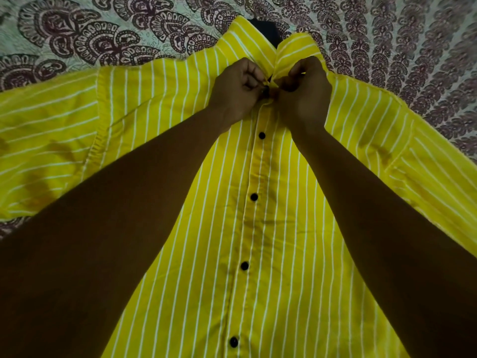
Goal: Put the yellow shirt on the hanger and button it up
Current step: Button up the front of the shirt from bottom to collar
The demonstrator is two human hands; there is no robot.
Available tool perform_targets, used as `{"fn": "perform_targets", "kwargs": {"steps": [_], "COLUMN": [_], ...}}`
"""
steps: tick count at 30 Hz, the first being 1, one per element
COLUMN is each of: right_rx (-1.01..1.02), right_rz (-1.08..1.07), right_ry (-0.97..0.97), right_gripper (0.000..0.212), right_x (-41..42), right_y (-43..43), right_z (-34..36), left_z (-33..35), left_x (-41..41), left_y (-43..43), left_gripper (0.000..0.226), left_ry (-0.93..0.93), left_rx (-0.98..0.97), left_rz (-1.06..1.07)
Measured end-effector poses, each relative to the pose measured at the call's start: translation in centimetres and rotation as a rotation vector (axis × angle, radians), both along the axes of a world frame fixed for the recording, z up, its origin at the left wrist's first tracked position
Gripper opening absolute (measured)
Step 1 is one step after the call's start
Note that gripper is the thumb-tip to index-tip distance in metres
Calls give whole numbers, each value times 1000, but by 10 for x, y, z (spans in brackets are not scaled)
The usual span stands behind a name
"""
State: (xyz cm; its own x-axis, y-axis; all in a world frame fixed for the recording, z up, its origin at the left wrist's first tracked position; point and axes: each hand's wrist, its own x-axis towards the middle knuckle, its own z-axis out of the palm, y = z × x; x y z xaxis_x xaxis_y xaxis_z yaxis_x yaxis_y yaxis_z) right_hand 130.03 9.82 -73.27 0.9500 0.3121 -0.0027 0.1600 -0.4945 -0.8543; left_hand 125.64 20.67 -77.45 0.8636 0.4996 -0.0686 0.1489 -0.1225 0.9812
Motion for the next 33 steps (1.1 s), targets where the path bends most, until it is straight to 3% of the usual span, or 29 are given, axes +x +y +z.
{"fn": "perform_targets", "kwargs": {"steps": [3, 10, 19, 29, 33], "right_rx": [-21, -61, -314, -193, -255], "right_rz": [35, 100, 313, 316, 388], "right_ry": [-54, -66, -343, -192, -262], "right_gripper": [33, 37, 27, 37, 31], "right_x": [0, 6, 7, 13, 16], "right_y": [-3, -6, -2, -7, -7], "right_z": [-5, -6, 0, -3, -2], "left_z": [-1, -1, 4, 9, 9], "left_x": [-2, -2, -3, -10, -12], "left_y": [-2, -3, -6, -9, -9], "left_gripper": [37, 43, 44, 34, 31], "left_ry": [-19, -14, -21, -41, -27], "left_rx": [45, 82, 37, 180, 187], "left_rz": [-27, -60, -70, -119, -111]}}
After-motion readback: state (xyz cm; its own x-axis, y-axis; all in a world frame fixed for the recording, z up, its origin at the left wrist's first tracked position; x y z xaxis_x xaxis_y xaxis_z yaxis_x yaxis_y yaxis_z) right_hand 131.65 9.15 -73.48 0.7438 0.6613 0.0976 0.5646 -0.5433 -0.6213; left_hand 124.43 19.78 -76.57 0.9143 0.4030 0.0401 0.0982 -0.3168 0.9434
